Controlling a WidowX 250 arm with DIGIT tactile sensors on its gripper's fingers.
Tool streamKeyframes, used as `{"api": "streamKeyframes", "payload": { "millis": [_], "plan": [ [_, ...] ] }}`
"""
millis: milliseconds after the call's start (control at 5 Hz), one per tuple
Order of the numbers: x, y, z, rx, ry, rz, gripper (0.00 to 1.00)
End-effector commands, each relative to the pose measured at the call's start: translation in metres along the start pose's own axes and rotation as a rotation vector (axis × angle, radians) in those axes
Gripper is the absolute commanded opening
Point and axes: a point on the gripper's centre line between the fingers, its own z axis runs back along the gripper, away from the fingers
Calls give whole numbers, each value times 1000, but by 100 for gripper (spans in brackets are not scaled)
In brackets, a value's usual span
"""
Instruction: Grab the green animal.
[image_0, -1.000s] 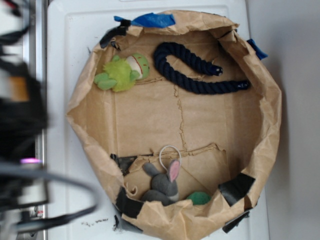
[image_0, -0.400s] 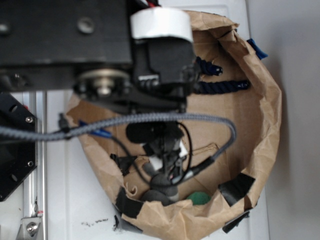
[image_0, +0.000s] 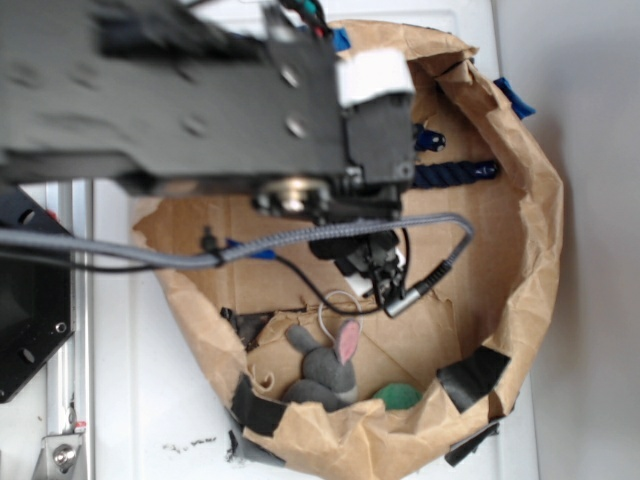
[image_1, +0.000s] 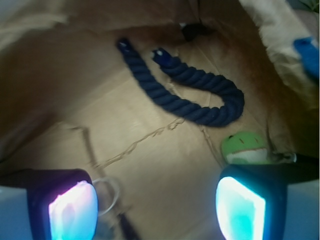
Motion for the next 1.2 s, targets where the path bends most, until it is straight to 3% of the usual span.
{"api": "streamKeyframes", "payload": {
  "millis": [0,400,800,1000],
  "plan": [
    [7,31,-9,58,-27,28,100],
    [6,65,-9,120,-42,16,100],
    [3,80,-26,175,-40,-39,100],
    [2,84,-40,164,-52,-104,100]
  ]
}}
